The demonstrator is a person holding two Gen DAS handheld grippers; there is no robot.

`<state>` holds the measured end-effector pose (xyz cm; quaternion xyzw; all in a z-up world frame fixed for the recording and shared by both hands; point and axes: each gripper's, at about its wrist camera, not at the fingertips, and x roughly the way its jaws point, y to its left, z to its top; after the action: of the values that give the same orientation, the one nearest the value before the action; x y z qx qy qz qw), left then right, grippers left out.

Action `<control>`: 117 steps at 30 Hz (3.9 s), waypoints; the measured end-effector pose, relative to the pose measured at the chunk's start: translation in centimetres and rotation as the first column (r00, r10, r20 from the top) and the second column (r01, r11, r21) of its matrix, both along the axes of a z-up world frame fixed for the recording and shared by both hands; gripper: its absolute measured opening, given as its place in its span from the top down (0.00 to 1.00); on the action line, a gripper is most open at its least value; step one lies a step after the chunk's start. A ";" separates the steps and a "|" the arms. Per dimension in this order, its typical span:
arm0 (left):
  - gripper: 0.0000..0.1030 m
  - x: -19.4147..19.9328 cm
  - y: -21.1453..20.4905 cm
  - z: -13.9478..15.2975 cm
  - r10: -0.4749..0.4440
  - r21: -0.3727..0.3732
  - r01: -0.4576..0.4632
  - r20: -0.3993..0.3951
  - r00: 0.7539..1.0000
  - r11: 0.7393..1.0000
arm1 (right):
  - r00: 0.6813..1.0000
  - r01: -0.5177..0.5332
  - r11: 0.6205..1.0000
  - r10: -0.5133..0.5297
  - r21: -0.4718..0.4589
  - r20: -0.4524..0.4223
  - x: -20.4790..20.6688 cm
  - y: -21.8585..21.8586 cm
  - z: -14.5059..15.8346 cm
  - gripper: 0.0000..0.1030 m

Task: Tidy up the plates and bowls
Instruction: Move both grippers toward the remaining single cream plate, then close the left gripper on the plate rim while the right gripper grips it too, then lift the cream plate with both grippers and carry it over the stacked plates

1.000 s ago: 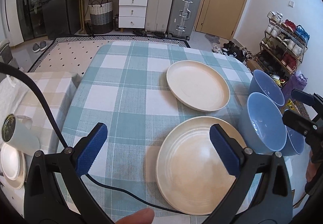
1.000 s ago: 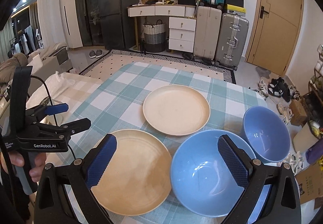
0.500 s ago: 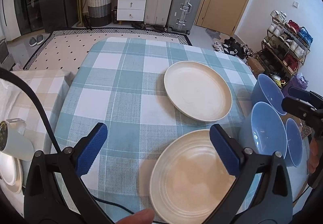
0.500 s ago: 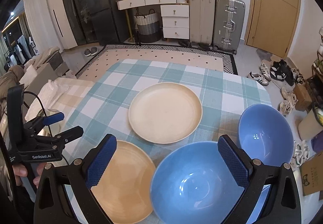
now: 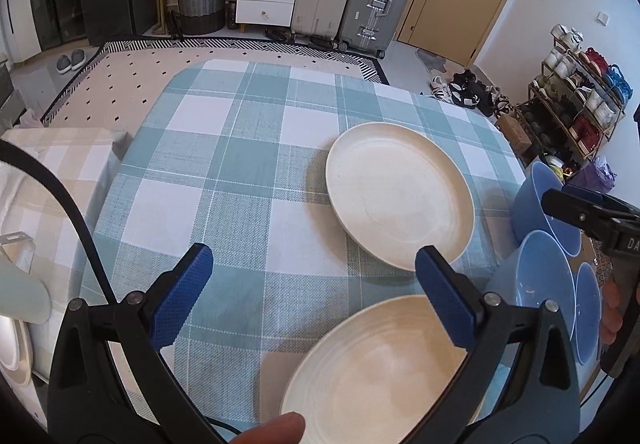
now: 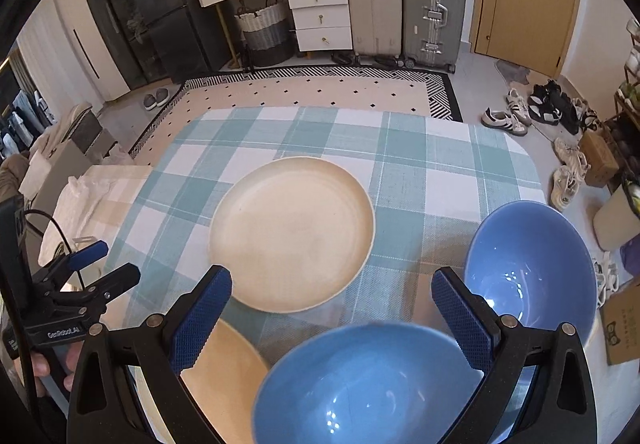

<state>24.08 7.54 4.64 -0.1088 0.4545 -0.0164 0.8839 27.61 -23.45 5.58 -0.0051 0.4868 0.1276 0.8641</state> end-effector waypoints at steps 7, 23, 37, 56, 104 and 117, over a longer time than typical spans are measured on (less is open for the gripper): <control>0.06 2.4 -0.3 -2.0 -0.001 -0.005 0.001 -0.042 0.999 1.000 | 0.999 0.004 1.000 -0.005 -0.023 -0.048 3.0 -0.4 -2.0 0.01; 0.11 6.4 -0.6 -5.8 0.010 -0.062 -0.016 -0.096 0.995 0.998 | 0.986 -0.033 0.996 0.019 -0.088 -0.164 8.3 0.2 -6.7 0.12; 0.21 8.6 -1.4 -8.3 0.009 -0.067 -0.018 -0.141 0.990 0.998 | 0.971 -0.065 0.991 0.036 -0.119 -0.236 10.8 0.9 -9.5 0.32; 0.79 9.3 -3.9 -9.5 -0.067 -0.028 0.063 -0.152 0.986 0.998 | 0.966 -0.137 0.965 0.081 -0.224 -0.244 11.0 2.5 -11.7 0.71; 0.85 2.1 -2.7 -1.6 -0.046 0.034 0.046 0.001 0.999 0.998 | 0.988 -0.150 0.940 0.132 -0.305 -0.079 5.0 5.5 -5.4 0.82; 0.85 -1.6 -1.8 1.2 -0.037 0.040 0.036 0.046 0.998 0.999 | 0.987 -0.160 0.933 0.155 -0.322 -0.041 1.9 6.8 -3.0 0.82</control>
<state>22.49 5.70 5.80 -0.0829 0.4359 -0.0262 0.8958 29.54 -16.68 2.58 -0.1848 0.5055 0.1148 0.8349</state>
